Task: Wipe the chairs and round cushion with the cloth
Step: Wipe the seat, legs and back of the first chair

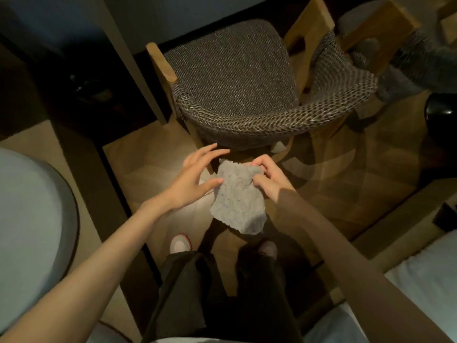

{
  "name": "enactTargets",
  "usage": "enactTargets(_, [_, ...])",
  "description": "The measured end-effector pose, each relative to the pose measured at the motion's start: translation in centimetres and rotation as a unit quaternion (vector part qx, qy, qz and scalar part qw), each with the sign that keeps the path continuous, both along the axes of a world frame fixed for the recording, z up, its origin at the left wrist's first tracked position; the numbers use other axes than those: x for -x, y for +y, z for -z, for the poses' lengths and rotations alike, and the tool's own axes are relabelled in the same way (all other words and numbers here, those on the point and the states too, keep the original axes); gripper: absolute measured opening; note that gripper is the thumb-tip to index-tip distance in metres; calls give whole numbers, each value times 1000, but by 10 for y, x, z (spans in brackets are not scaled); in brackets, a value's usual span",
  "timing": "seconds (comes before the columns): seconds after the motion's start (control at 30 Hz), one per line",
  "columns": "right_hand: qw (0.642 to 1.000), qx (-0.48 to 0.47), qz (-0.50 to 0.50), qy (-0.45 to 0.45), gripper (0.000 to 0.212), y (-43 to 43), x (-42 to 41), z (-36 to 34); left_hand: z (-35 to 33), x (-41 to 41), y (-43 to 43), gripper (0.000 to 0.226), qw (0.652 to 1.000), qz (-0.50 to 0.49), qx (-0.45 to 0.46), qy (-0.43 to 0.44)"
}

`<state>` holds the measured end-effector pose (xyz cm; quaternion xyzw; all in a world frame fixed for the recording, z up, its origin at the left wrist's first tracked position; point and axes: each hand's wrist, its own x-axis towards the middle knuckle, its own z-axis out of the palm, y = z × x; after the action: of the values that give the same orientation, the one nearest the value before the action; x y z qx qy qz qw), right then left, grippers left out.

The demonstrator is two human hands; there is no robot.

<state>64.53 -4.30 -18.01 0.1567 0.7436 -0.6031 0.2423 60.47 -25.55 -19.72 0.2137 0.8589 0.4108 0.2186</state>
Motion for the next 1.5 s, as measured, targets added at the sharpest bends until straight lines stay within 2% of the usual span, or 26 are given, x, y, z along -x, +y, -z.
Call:
enactTargets(0.17, [997,0,-20,75,19,-34,18,39,43,17,-25,19,999,-38,-1,5])
enactTargets(0.27, [994,-23,-36,105,19,-43,34,78,83,30,-34,10,996,-74,-52,15])
enactTargets(0.37, [988,-42,-35,146,22,-42,51,124,129,46,-38,10,990,-87,-109,38])
enactTargets(0.47, [956,-131,-136,225,27,-37,68,166,168,68,-41,10,987,-84,-121,58])
enactTargets(0.53, [939,-176,-187,229,19,-36,74,192,190,81,-43,10,987,-60,-125,86])
enactTargets(0.63, [930,-209,-182,240,19,-32,81,223,213,92,-47,11,982,-33,-127,134])
enactTargets(0.73, [928,-188,-169,273,18,-30,81,241,229,93,-50,13,974,-29,-139,179])
enactTargets(0.9, [916,-143,-89,363,22,-24,61,252,238,78,-38,18,953,-88,-164,238])
enactTargets(1.0, [915,-72,28,396,8,-11,41,250,227,67,-24,26,928,-92,-158,324])
enactTargets(1.03, [908,-57,82,406,10,-5,33,248,220,65,-20,28,917,-85,-158,356])
enactTargets(1.1, [877,-43,194,437,12,5,19,245,207,63,-11,31,892,-69,-147,421])
enactTargets(1.17, [824,-46,309,473,7,13,7,239,191,63,1,34,859,-64,-139,488])
enactTargets(1.27, [744,-62,437,502,25,23,7,222,166,66,23,39,806,-83,-153,566])
enactTargets(1.33, [723,-77,443,524,33,30,16,201,150,68,38,43,777,-104,-169,598])
enactTargets(1.4, [718,-86,405,560,32,38,31,181,135,72,50,46,764,-103,-174,612])
enactTargets(1.5, [707,-104,351,605,29,48,54,162,114,80,62,49,778,-72,-176,598])
